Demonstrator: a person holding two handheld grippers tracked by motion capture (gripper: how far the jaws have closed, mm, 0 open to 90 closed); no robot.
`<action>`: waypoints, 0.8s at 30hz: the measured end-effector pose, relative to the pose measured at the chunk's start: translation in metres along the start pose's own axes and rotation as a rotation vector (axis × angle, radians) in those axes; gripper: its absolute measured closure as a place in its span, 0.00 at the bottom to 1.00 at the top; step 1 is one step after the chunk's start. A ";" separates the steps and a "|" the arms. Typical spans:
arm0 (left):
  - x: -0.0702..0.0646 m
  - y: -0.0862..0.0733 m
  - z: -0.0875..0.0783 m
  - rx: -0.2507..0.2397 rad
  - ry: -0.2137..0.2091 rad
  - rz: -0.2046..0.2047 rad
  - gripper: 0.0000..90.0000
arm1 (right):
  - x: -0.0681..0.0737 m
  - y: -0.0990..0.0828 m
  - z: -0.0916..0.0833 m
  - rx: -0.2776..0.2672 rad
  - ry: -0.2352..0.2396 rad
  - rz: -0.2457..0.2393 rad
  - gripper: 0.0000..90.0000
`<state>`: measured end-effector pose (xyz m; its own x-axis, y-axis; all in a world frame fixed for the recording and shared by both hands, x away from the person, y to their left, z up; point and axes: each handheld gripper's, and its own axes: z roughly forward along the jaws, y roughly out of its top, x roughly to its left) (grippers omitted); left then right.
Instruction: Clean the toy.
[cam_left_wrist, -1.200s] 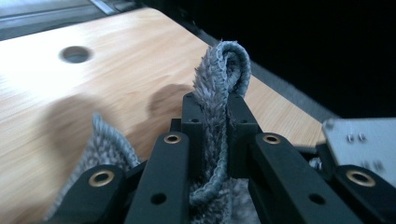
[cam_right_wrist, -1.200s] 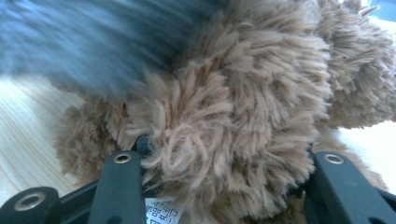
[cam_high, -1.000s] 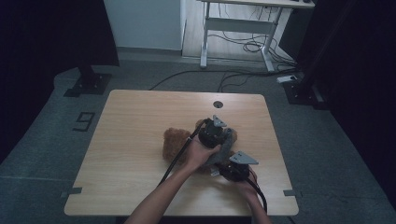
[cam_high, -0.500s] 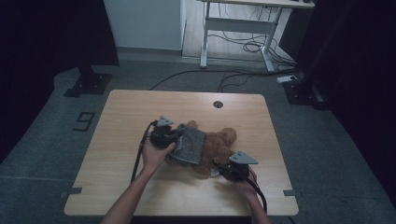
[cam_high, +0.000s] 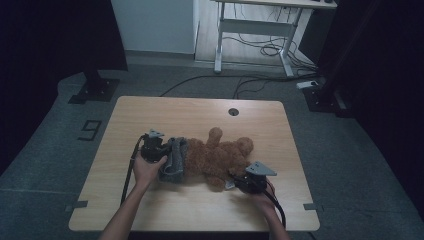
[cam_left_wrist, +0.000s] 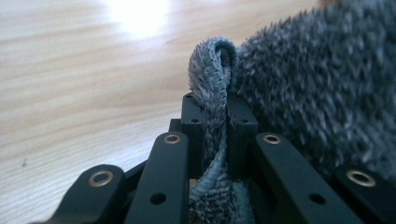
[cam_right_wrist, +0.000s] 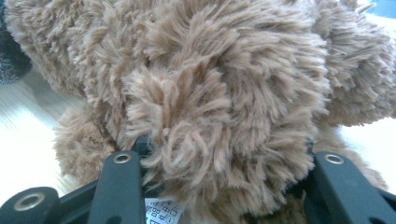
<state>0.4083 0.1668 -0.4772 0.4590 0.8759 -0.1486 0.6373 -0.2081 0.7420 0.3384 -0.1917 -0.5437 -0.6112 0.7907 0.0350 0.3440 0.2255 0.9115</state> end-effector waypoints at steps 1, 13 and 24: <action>-0.005 0.004 -0.003 -0.016 -0.002 0.011 0.89 | -0.001 0.000 0.000 0.001 0.001 0.000 0.54; -0.139 0.073 -0.003 -0.130 -0.275 0.219 0.89 | -0.001 -0.001 0.000 -0.003 -0.004 0.000 0.54; -0.184 0.071 0.086 0.008 -0.146 0.331 0.89 | 0.001 -0.002 -0.001 -0.004 -0.013 -0.014 0.54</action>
<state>0.4222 -0.0468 -0.4535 0.7244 0.6894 0.0062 0.4443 -0.4737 0.7604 0.3366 -0.1914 -0.5453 -0.6067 0.7948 0.0170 0.3328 0.2345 0.9134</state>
